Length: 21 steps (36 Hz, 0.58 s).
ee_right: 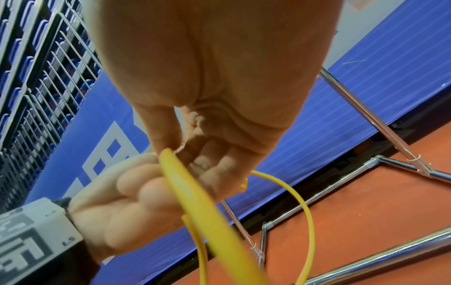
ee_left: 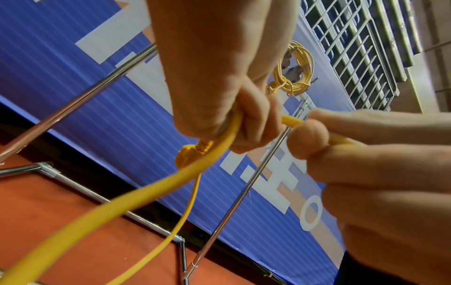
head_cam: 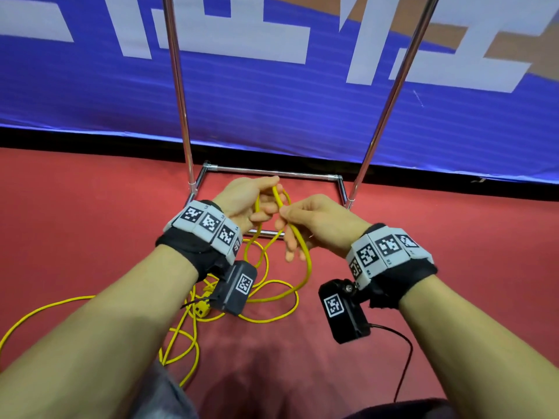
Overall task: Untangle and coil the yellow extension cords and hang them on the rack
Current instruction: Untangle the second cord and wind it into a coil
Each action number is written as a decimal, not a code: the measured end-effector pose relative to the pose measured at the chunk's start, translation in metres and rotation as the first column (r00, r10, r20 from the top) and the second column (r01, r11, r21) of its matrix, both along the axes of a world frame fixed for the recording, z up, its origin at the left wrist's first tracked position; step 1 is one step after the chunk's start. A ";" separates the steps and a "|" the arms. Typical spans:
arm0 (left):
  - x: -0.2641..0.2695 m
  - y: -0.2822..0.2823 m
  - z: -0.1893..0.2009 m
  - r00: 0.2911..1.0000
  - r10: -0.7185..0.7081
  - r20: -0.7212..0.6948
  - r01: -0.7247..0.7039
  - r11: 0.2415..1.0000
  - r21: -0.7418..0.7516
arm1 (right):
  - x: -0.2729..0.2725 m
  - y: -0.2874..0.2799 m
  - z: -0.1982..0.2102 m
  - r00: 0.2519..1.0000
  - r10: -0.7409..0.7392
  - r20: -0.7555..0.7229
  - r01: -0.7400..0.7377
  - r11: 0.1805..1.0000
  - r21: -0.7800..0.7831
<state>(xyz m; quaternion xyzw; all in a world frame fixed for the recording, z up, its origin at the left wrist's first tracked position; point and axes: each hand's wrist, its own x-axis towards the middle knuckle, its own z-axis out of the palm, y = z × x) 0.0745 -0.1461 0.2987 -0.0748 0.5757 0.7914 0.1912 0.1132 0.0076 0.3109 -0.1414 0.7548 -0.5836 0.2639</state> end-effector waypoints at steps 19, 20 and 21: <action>-0.006 -0.014 0.022 0.980 0.198 0.025 -0.191 0.893 0.408 | -0.007 0.042 -0.020 0.992 -0.053 0.117 0.037 0.989 0.141; -0.006 -0.016 0.022 0.975 0.221 0.020 -0.210 0.892 0.400 | -0.008 0.047 -0.022 0.992 -0.073 0.099 0.056 0.984 0.168; -0.007 -0.019 0.023 0.970 0.244 0.015 -0.230 0.890 0.393 | -0.010 0.053 -0.024 0.994 -0.088 0.072 0.071 0.976 0.208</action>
